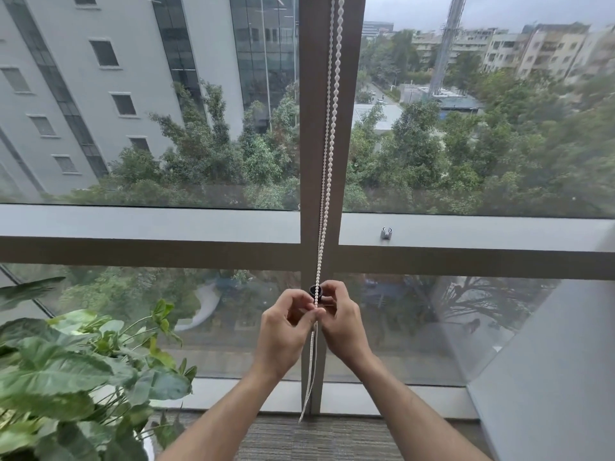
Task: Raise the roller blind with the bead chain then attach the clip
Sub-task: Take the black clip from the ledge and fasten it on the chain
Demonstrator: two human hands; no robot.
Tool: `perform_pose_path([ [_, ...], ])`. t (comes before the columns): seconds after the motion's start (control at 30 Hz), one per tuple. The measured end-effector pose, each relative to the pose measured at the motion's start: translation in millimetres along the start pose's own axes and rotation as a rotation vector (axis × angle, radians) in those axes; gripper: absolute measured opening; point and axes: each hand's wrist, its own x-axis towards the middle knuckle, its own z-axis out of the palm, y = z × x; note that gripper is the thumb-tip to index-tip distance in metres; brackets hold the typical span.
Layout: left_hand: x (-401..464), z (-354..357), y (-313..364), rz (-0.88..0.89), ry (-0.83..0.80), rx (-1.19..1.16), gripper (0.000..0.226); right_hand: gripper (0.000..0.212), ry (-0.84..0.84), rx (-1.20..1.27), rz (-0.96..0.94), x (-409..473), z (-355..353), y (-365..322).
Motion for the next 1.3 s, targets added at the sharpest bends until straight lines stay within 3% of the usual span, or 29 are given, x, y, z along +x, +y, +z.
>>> perform_pose_path([
  [0.3, -5, -13, 11, 0.338, 0.053, 0.404, 0.029, 0.030, 0.051, 0.052, -0.093, -10, 13, -12],
  [0.43, -5, -16, 18, 0.431, 0.007, 0.403, 0.032, 0.026, 0.075, 0.112, -0.059, -13, 14, -19],
  [0.6, 0, -21, 25, 0.386, -0.102, 0.406, 0.036, 0.040, 0.111, 0.116, -0.071, -17, 13, -23],
  [0.77, 6, -26, 27, 0.245, -0.089, 0.308, 0.049, 0.031, 0.096, 0.119, -0.087, -17, 13, -25],
  [0.97, 12, -37, 29, 0.277, -0.122, 0.395, 0.056, 0.028, 0.009, 0.147, -0.109, -18, 10, -25],
  [1.3, 14, -44, 29, 0.169, -0.259, 0.167, 0.057, 0.021, -0.011, 0.383, -0.073, -18, 8, -35],
])
